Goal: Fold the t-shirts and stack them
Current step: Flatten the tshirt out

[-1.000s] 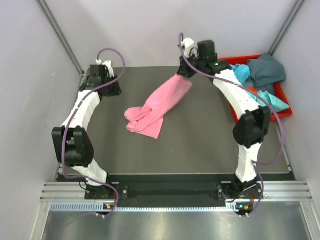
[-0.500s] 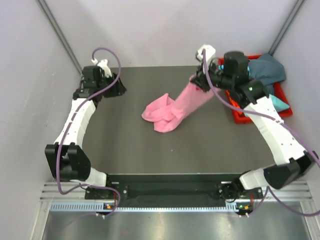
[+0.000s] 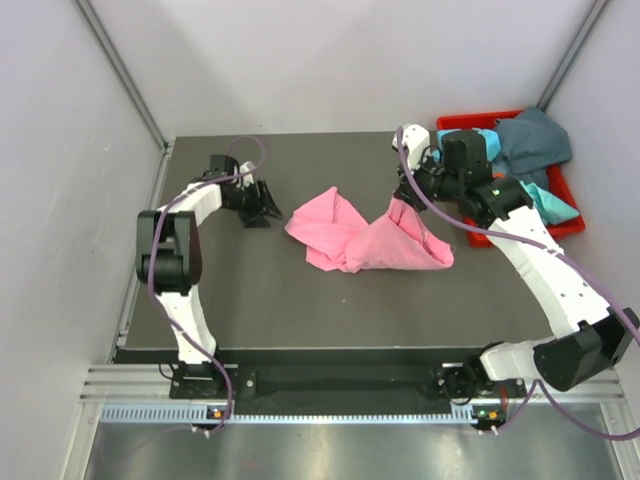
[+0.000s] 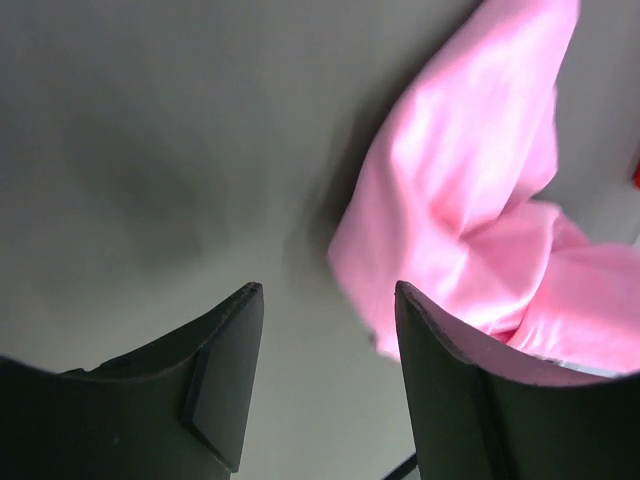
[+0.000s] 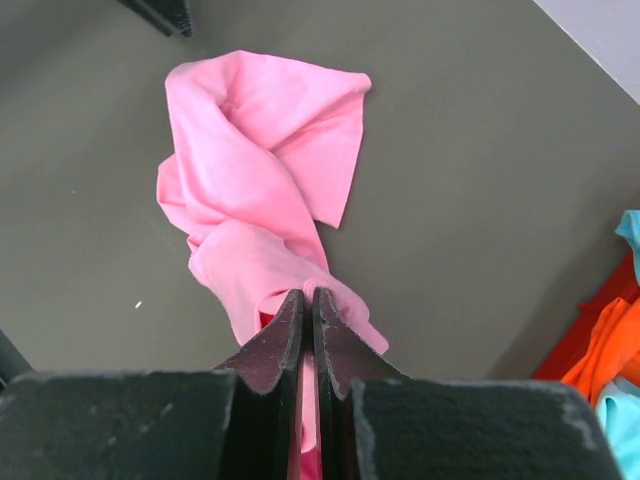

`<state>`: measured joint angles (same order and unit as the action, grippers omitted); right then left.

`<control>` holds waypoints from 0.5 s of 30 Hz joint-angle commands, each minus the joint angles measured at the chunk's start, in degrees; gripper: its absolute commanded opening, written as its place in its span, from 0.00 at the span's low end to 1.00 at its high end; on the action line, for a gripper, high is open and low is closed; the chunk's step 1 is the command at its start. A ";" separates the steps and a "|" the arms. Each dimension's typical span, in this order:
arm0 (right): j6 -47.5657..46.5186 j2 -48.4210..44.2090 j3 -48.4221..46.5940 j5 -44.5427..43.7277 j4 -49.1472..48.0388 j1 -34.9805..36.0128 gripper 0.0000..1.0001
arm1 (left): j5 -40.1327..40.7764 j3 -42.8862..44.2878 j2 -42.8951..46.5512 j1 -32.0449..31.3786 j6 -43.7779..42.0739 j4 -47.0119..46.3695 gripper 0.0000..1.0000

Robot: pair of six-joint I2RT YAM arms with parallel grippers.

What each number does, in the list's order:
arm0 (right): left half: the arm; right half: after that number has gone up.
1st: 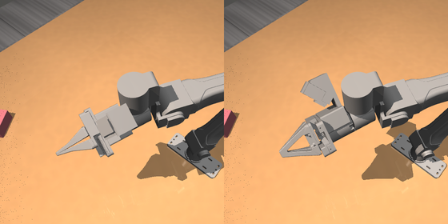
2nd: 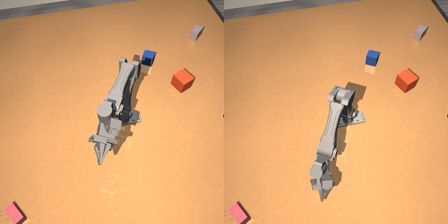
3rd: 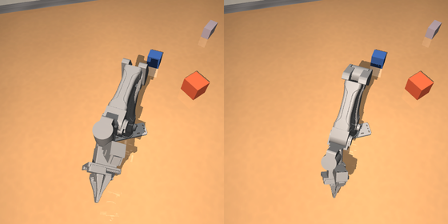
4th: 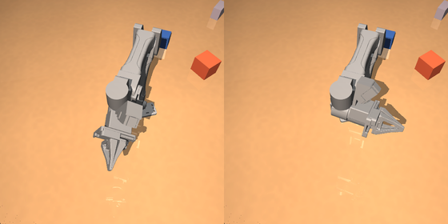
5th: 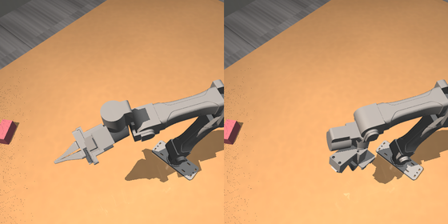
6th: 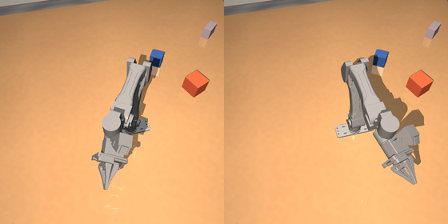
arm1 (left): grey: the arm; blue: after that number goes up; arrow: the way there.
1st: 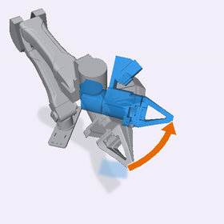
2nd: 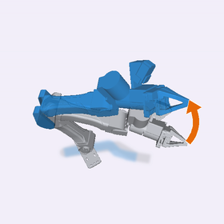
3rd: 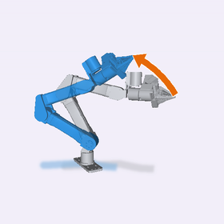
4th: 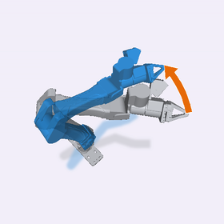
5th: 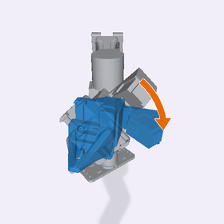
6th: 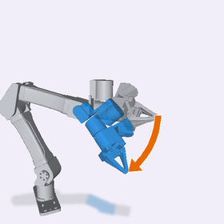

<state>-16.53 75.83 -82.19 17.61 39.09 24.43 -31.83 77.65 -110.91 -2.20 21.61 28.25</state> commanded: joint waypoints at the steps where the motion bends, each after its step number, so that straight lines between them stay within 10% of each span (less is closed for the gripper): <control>1: -1.31 -0.95 -2.97 -1.08 -1.04 -0.69 0.00 | -6.04 8.38 -4.91 -0.18 1.68 -3.64 0.60; 15: -1.84 1.25 -3.59 -2.31 -1.73 -1.75 0.00 | -9.30 9.54 -10.03 -4.13 3.62 -4.69 0.56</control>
<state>-17.82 76.90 -82.63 15.62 39.13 23.33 -39.11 88.16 -120.92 -5.48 24.64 25.74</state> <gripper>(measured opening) 0.014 0.569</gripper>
